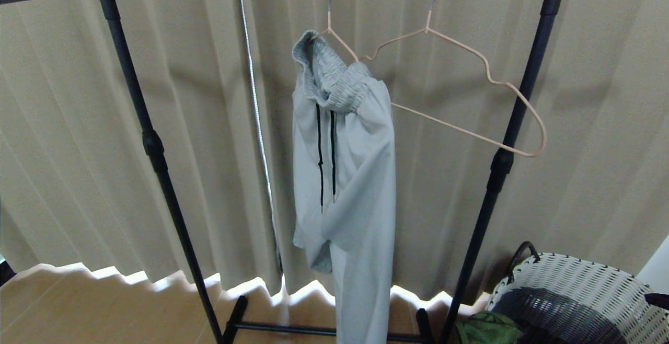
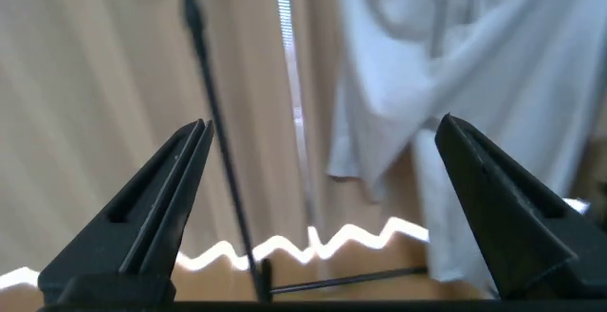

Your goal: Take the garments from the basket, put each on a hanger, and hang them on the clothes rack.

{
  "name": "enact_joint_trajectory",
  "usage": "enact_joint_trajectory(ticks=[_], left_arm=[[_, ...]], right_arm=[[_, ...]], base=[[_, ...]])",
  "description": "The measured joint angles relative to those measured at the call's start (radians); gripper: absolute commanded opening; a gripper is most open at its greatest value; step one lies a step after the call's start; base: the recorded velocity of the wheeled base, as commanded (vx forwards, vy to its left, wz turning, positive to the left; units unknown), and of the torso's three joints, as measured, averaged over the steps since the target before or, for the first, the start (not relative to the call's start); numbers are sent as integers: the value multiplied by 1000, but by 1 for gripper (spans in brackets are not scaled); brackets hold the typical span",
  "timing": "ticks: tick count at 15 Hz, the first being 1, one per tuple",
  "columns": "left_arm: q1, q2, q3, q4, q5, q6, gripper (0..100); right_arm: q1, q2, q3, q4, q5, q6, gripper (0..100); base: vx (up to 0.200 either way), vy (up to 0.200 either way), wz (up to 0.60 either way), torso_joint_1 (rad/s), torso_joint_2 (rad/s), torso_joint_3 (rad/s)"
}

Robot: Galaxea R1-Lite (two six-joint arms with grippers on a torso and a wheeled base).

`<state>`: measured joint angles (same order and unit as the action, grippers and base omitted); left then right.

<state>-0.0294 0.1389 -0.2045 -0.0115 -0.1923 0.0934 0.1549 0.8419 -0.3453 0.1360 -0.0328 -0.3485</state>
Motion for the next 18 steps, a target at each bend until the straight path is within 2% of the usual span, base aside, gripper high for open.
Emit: enact_joint_trajectory(ticks=[3,5,8,14,18], left_arm=[[-24,159,-42,3,-87,-18,100],[-28,235,-51,1,-105,-94,100],[-22,320,-45,3,-112,-124,100],[-17,438,-4,-13,-115,-121,100],[-59,512,7,-116,-118,-110,100]], right_arm=[[41,104,-10,-4,3,-1,100],[48,140,-11,-6,6,2,100],[44,134,-1,-4,7,6,100],[7,75,16,-4,23,43,100],[19,77,29,-2,60,40,100]], base=[[0,0,0,0,0,0],[0,0,0,0,0,0],[0,0,0,0,0,0],[0,0,0,0,0,0],[0,0,0,0,0,0]])
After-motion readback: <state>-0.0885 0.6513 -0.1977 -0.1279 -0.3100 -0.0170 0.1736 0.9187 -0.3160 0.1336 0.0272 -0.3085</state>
